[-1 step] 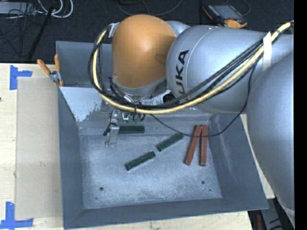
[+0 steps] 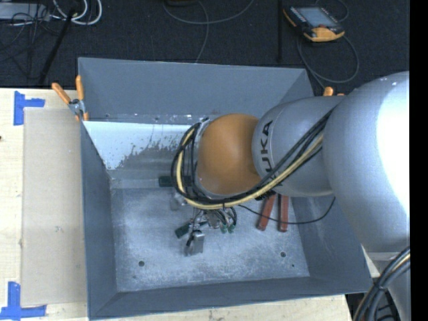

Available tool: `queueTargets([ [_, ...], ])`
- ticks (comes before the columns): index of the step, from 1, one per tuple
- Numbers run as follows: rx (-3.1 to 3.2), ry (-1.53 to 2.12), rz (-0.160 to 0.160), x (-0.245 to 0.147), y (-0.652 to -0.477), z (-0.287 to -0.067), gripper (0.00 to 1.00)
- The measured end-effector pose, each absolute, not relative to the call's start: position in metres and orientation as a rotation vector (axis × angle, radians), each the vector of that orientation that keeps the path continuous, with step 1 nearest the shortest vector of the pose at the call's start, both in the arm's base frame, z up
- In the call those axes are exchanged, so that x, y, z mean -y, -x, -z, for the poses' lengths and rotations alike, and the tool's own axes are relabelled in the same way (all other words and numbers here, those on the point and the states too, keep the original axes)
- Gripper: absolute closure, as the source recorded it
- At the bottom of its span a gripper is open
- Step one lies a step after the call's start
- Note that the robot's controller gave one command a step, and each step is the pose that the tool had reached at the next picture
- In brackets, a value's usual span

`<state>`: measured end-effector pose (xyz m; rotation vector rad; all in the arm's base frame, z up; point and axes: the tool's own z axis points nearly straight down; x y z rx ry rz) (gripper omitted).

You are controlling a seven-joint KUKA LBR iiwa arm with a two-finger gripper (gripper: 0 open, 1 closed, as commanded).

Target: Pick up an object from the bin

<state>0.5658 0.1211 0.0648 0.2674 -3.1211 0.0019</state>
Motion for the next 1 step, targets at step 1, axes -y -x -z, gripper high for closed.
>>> queueTargets([
  [1, 3.123, -0.37, -0.001, -0.1003, -0.5694, -0.101, 0.0],
])
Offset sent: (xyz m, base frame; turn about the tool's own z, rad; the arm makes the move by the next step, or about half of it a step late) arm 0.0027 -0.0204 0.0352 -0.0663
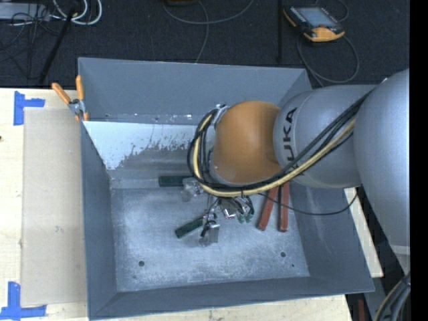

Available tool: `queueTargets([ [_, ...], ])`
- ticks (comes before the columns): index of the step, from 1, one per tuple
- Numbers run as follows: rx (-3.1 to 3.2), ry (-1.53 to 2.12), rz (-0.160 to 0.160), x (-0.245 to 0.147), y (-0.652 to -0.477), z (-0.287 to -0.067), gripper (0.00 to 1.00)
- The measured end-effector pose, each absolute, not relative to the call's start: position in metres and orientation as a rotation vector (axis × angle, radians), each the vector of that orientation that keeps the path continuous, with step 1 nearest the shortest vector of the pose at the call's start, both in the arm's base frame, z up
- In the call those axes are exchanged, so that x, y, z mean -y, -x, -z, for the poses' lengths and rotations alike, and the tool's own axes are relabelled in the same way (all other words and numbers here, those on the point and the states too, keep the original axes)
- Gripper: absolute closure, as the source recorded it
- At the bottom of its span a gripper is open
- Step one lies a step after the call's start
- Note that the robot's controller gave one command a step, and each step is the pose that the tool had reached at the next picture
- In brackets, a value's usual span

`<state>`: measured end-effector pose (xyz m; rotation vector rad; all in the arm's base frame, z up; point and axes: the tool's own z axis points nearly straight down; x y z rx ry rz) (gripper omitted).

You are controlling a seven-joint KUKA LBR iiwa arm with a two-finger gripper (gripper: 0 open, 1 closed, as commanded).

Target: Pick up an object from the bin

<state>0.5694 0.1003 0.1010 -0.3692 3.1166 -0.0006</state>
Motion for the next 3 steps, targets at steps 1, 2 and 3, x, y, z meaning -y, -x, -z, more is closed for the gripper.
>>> queueTargets([
  [1, -3.133, 0.245, -0.001, -0.094, -0.564, -0.099, 0.0],
  [2, -3.14, 0.196, 0.0, -0.092, -0.564, -0.068, 0.0],
  [3, -3.137, 0.192, -0.001, -0.091, -0.564, -0.067, 0.0],
])
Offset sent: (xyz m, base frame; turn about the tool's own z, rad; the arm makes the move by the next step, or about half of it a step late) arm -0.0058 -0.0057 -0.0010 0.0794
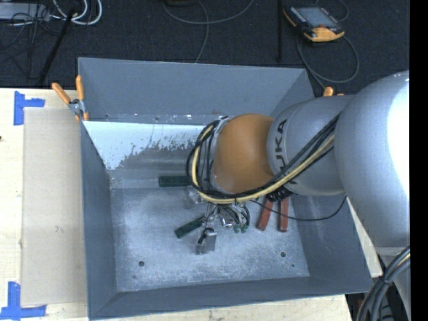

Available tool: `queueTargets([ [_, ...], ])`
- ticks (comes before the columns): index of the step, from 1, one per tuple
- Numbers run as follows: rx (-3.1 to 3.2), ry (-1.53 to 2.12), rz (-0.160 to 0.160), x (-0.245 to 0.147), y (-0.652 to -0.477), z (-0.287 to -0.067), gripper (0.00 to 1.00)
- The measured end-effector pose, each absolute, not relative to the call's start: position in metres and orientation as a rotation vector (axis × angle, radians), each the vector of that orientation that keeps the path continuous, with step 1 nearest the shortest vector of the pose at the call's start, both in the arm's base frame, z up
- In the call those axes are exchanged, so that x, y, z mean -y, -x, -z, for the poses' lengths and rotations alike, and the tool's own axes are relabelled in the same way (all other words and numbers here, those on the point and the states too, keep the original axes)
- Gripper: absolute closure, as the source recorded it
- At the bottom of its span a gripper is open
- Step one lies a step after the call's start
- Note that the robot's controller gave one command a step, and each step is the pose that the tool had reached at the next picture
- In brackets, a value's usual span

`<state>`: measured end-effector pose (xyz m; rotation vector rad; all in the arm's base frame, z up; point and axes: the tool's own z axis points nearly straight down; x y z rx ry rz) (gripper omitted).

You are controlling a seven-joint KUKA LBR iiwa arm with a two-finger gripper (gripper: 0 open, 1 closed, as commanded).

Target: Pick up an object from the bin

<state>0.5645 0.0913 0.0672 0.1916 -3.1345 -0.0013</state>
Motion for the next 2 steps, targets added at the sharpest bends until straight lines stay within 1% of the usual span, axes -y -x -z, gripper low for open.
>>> queueTargets([
  [1, 3.136, -0.191, 0.002, -0.091, -0.565, -0.068, 1.0],
  [2, 3.145, -0.188, 0.001, -0.092, -0.567, -0.184, 1.0],
])
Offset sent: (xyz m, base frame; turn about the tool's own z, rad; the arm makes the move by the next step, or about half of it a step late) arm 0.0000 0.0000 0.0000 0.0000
